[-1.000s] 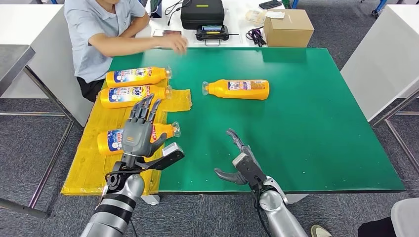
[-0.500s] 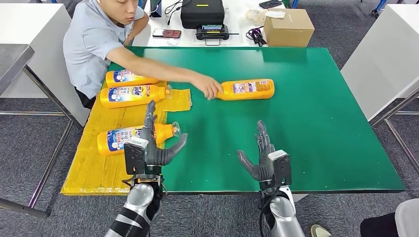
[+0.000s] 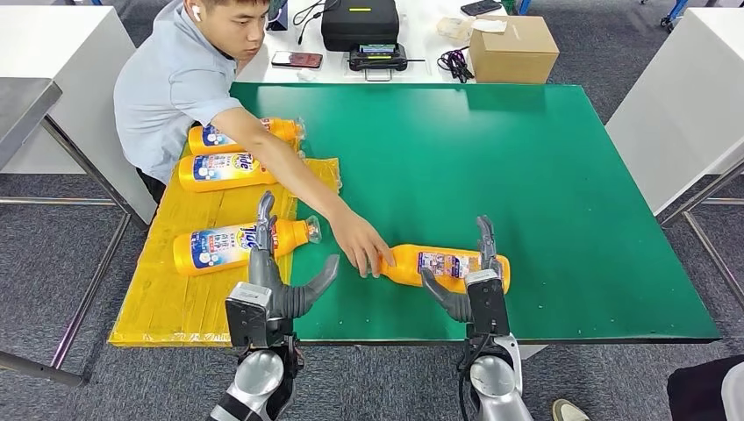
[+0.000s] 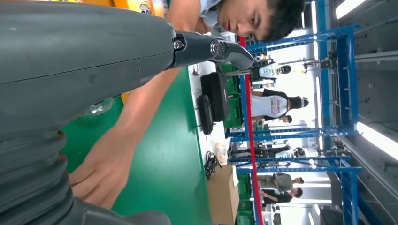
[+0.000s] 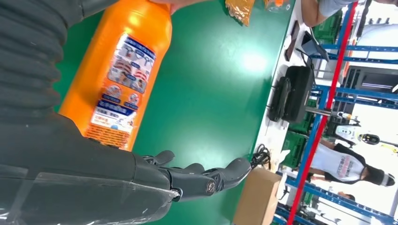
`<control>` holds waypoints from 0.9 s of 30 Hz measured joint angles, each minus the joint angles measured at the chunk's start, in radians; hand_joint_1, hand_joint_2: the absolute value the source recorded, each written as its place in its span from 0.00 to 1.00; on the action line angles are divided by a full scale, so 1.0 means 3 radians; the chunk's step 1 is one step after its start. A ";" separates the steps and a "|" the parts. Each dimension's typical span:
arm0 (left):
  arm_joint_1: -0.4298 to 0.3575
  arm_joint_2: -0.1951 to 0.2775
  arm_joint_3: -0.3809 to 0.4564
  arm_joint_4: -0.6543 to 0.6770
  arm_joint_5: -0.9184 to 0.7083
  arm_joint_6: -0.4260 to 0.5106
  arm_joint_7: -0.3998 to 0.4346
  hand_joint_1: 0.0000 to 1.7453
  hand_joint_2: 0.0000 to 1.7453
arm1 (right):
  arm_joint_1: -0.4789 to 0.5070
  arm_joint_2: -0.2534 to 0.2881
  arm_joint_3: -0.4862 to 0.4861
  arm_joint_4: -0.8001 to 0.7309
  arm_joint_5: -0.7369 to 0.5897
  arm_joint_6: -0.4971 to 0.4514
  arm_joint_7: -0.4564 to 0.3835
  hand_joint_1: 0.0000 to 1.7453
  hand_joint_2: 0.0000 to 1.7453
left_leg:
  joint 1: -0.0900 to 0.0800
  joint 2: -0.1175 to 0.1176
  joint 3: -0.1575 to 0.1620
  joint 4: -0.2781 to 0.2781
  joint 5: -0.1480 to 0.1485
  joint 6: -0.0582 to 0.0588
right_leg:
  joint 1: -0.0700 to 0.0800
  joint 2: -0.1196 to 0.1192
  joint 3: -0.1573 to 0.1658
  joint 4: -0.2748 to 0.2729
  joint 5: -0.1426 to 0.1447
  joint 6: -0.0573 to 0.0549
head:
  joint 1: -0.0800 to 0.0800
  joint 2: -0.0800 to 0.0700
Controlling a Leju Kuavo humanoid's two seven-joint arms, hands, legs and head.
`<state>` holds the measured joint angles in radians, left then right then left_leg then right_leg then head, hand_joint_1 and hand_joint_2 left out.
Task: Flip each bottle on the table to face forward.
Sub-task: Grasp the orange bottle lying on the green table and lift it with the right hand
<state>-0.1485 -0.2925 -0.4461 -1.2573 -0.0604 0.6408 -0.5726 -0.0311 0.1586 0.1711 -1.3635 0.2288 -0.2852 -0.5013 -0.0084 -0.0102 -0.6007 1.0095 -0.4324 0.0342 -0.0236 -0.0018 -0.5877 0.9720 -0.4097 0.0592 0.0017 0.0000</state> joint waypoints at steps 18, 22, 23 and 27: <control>0.0091 0.0068 -0.0197 -0.0135 0.0465 -0.0475 0.0337 0.00 1.00 | -0.0061 -0.0600 0.0366 0.0017 0.2072 -0.0687 0.0459 0.00 1.00 | -0.0002 -0.0001 -0.0001 0.0000 0.0000 0.0001 | -0.0001 -0.0001 0.0001 -0.0001 0.0000 0.0000 | -0.0001 0.0000; 0.0108 0.0078 -0.0232 -0.0147 0.0710 -0.0704 0.0619 0.00 1.00 | -0.0199 -0.0727 0.0386 0.0190 0.2207 -0.0585 0.0561 0.00 1.00 | -0.0002 0.0000 0.0000 0.0000 0.0000 0.0001 | -0.0001 -0.0001 0.0001 -0.0001 0.0001 0.0001 | -0.0001 0.0000; 0.0120 0.0078 -0.0239 -0.0158 0.0758 -0.0742 0.0678 0.00 1.00 | -0.0233 -0.0745 0.0399 0.0239 0.2227 -0.0540 0.0579 0.00 1.00 | -0.0002 0.0000 0.0000 0.0000 0.0000 0.0001 | -0.0001 -0.0001 0.0001 0.0000 0.0001 0.0000 | -0.0001 0.0000; 0.0157 0.0086 -0.0259 -0.0194 0.0864 -0.0832 0.0846 0.00 1.00 | -0.0353 -0.0808 0.0488 0.0437 0.2274 -0.0303 0.0711 0.00 1.00 | 0.0000 -0.0001 0.0000 0.0000 0.0000 0.0001 | 0.0000 -0.0001 0.0001 0.0000 0.0000 0.0000 | -0.0002 0.0000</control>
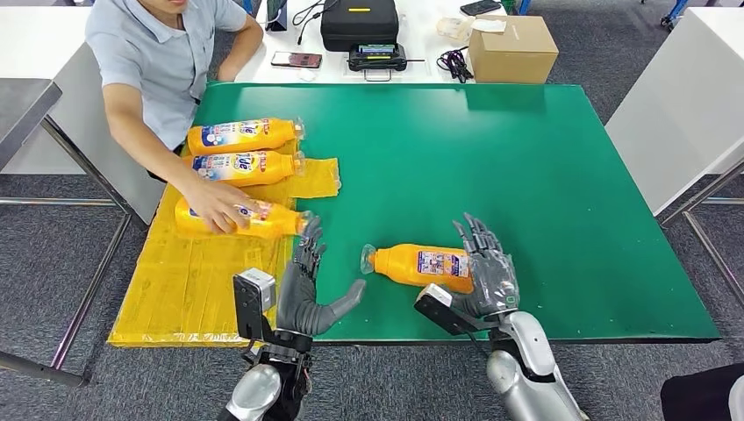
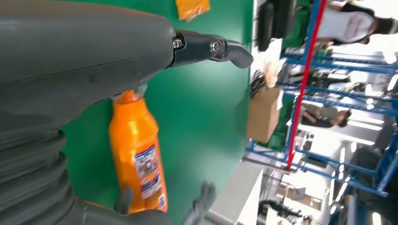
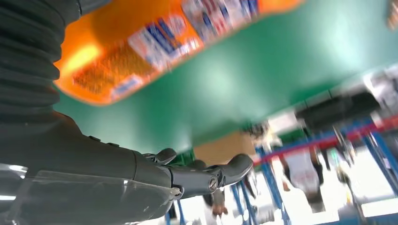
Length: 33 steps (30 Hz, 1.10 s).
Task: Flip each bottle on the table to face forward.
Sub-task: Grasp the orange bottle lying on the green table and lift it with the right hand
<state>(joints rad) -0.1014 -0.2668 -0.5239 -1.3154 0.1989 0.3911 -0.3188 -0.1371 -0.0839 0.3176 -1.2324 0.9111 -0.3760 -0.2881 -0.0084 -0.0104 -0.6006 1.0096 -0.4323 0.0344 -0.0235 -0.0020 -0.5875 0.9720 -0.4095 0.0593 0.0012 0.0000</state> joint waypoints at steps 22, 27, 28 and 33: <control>0.0043 0.0072 -0.0108 -0.0110 -0.0563 0.0142 0.0052 0.00 1.00 | -0.0506 -0.0231 0.0339 0.0810 0.0146 0.0486 0.0436 0.00 1.00 | 0.0000 0.0001 0.0002 0.0000 0.0000 0.0000 | 0.0000 0.0000 0.0001 0.0000 0.0000 0.0000 | 0.0000 0.0000; 0.0039 0.0079 -0.0112 -0.0110 -0.0603 0.0159 0.0021 0.00 1.00 | -0.0541 -0.0230 0.0369 0.0874 0.0207 0.0464 0.0493 0.00 1.00 | 0.0000 0.0001 0.0004 0.0000 0.0000 0.0000 | 0.0000 0.0001 0.0004 -0.0001 0.0000 0.0000 | 0.0001 0.0000; 0.0038 0.0079 -0.0115 -0.0110 -0.0613 0.0161 0.0015 0.00 1.00 | -0.0549 -0.0231 0.0373 0.0888 0.0229 0.0458 0.0517 0.00 1.00 | -0.0001 0.0001 0.0004 0.0000 0.0000 0.0000 | -0.0001 0.0001 0.0004 -0.0001 0.0000 0.0000 | 0.0001 0.0000; 0.0038 0.0093 -0.0160 -0.0110 -0.0640 0.0154 0.0012 0.00 1.00 | -0.0617 -0.0235 0.0401 0.0970 0.0313 0.0472 0.0606 0.00 1.00 | -0.0001 0.0001 0.0007 0.0000 0.0000 0.0000 | -0.0001 0.0000 0.0006 -0.0001 0.0000 0.0000 | 0.0001 0.0000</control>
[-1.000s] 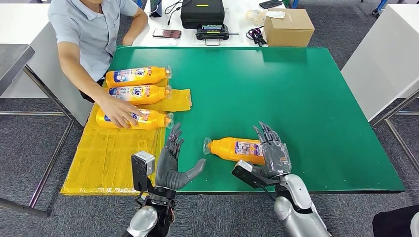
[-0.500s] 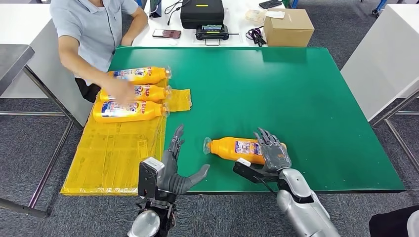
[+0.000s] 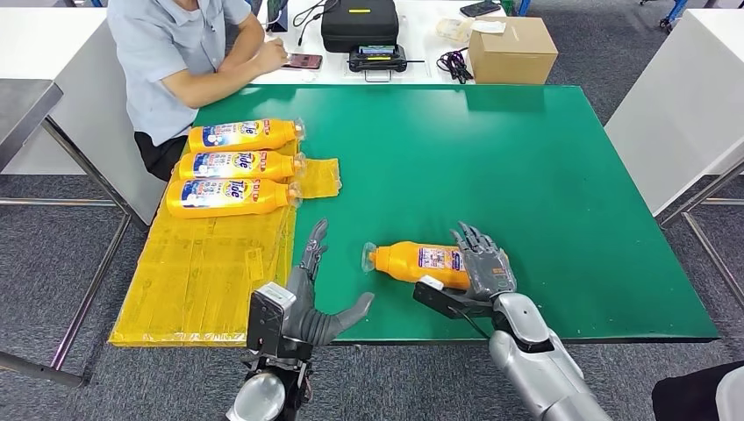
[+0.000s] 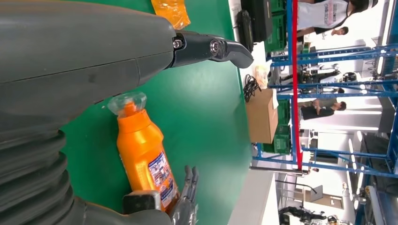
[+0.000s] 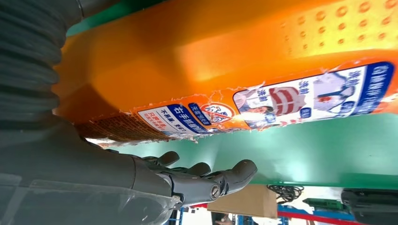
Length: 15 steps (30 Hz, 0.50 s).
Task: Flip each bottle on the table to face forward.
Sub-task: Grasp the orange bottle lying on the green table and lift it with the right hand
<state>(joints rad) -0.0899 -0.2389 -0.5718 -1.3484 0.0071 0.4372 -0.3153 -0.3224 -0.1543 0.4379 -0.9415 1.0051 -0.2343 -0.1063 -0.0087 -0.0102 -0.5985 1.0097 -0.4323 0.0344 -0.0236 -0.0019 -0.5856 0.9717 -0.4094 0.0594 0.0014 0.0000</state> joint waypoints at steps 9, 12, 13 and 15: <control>-0.0024 0.0010 -0.0035 0.0001 -0.0007 -0.0059 0.0003 0.00 1.00 | -0.0179 -0.0010 0.0009 0.0230 -0.0242 0.0249 -0.0054 0.99 1.00 | 0.0000 0.0001 0.0014 0.0000 0.0000 0.0000 | 0.0000 0.0000 0.0012 -0.0001 0.0000 0.0000 | 0.0000 0.0000; -0.0043 0.0010 -0.0046 0.0005 -0.0010 -0.0070 0.0003 0.00 1.00 | -0.0241 -0.0043 0.0004 0.0273 -0.0485 0.0496 -0.0138 1.00 1.00 | 0.0000 0.0003 0.0026 0.0000 -0.0002 0.0000 | 0.0000 0.0002 0.0021 -0.0003 0.0000 0.0000 | 0.0000 0.0000; -0.0048 0.0010 -0.0055 0.0006 -0.0010 -0.0072 0.0003 0.00 1.00 | -0.0260 -0.0063 0.0002 0.0284 -0.0580 0.0596 -0.0155 1.00 1.00 | 0.0000 0.0004 0.0030 0.0000 -0.0003 0.0001 | 0.0000 0.0002 0.0024 -0.0005 -0.0001 0.0000 | 0.0000 0.0000; -0.0052 0.0006 -0.0079 0.0010 -0.0010 -0.0082 0.0002 0.00 1.00 | -0.0296 -0.0112 -0.0006 0.0307 -0.0783 0.0783 -0.0196 1.00 1.00 | 0.0000 0.0004 0.0040 0.0000 -0.0005 0.0002 | 0.0000 0.0003 0.0023 -0.0008 -0.0002 -0.0001 | 0.0000 0.0000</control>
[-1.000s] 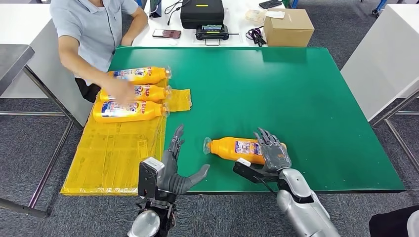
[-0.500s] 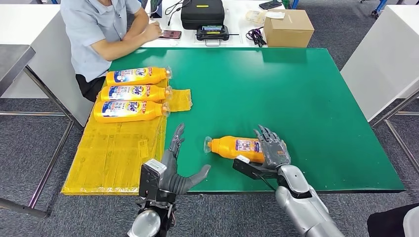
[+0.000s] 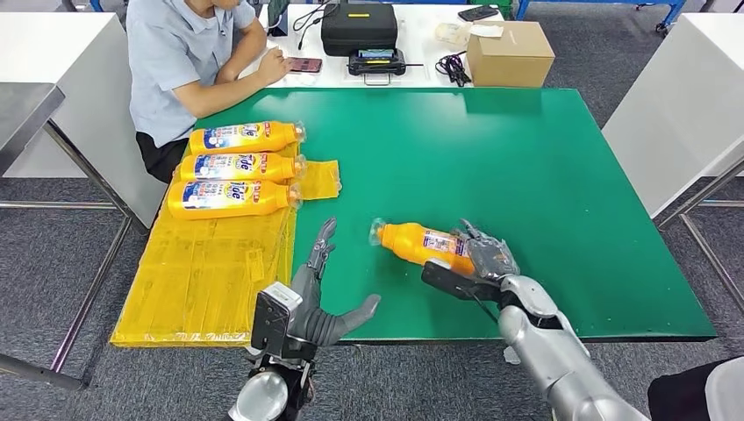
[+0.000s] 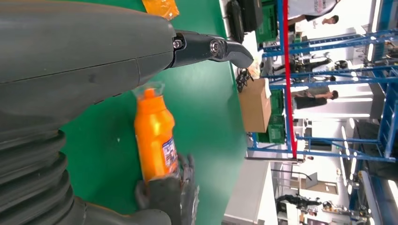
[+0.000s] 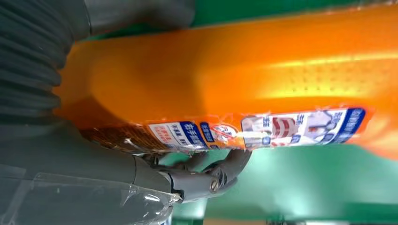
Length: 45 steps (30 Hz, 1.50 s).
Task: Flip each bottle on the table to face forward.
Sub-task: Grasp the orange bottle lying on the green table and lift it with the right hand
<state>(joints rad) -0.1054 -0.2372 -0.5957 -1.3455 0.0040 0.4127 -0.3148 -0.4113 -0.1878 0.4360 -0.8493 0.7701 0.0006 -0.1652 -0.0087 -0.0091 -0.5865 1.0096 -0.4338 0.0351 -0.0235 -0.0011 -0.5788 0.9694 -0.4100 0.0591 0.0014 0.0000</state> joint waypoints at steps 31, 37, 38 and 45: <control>-0.0219 -0.0106 -0.0080 0.0365 0.0730 0.0298 -0.0432 0.00 1.00 | 0.0132 -0.0239 -0.0258 -0.0115 -0.1612 0.0516 -0.0641 1.00 1.00 | 0.0004 0.0018 0.0039 0.0000 -0.0010 0.0015 | 0.0007 0.0015 0.0062 -0.0026 0.0007 0.0008 | 0.0000 0.0000; -0.0243 -0.0148 -0.0036 0.0498 0.1167 0.0365 -0.0515 0.00 1.00 | 0.0210 -0.0022 -0.0380 -0.0260 -0.1805 0.0516 -0.0694 1.00 1.00 | 0.0010 0.0016 0.0028 -0.0001 -0.0008 0.0013 | 0.0011 0.0015 0.0053 -0.0025 0.0007 0.0007 | 0.0000 0.0000; -0.0245 -0.0149 -0.0034 0.0516 0.1216 0.0363 -0.0513 0.00 1.00 | 0.0219 0.0002 -0.0395 -0.0278 -0.1820 0.0516 -0.0697 1.00 1.00 | 0.0010 0.0015 0.0025 -0.0001 -0.0008 0.0013 | 0.0011 0.0015 0.0051 -0.0025 0.0007 0.0007 | 0.0000 0.0000; -0.0257 -0.0152 -0.0031 0.0607 0.1418 0.0313 -0.0458 0.00 1.00 | 0.0263 0.0103 -0.0455 -0.0365 -0.1868 0.0514 -0.0726 1.00 1.00 | 0.0007 0.0013 0.0007 0.0000 -0.0008 0.0013 | 0.0008 0.0015 0.0035 -0.0024 0.0007 0.0008 | 0.0000 0.0000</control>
<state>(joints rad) -0.1825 -0.2827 -0.6050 -1.1634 0.4294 0.5065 -0.4522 -0.3325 -0.1568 0.2995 -0.9588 0.2097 0.1549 -0.3829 -0.0066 -0.0051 -0.5844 1.0095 -0.4360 0.0390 -0.0211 0.0033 -0.5682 0.9621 -0.4078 0.0615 0.0015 0.0000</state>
